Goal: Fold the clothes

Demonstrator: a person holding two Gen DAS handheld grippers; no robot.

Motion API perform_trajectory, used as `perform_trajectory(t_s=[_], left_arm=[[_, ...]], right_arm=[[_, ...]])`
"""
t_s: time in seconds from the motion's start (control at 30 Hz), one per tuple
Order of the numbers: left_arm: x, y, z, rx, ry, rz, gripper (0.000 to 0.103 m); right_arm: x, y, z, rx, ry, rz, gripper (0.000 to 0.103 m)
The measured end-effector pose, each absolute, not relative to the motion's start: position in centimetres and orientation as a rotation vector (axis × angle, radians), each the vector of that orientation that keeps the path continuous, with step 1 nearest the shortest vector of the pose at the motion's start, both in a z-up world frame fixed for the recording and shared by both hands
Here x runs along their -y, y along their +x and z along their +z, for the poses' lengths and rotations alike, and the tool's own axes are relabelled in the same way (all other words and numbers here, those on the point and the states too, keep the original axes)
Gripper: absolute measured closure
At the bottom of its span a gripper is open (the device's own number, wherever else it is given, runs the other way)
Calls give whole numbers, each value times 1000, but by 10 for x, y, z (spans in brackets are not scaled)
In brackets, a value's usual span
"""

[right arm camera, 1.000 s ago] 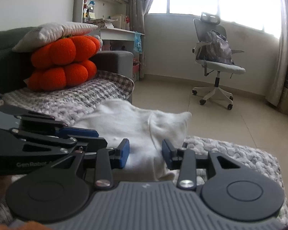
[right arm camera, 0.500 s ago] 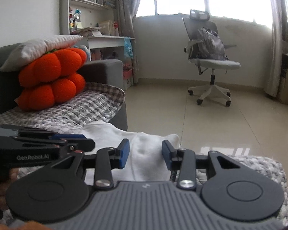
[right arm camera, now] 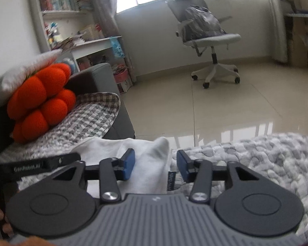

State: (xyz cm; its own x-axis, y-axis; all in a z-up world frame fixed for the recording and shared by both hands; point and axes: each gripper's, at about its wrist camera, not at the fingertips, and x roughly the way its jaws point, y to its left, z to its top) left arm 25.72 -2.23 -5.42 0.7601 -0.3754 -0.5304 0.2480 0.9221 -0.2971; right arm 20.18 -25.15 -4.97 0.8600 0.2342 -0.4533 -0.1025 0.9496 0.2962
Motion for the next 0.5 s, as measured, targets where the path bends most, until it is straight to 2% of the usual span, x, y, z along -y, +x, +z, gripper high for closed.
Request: perform_trajectory(t_s=[0.07,0.4,0.5], left_arm=[[18,257,-54,-638,-235,-349,51],[0,254,-49,-763,-315,-427,43],[-2,252,-47,-780,-294,-421,38]], right_arm=[[255,197,-50,-508,279,171,43],[283,182,-45,-547,493,200,31],[290,179,-44,-562,566,221,25]])
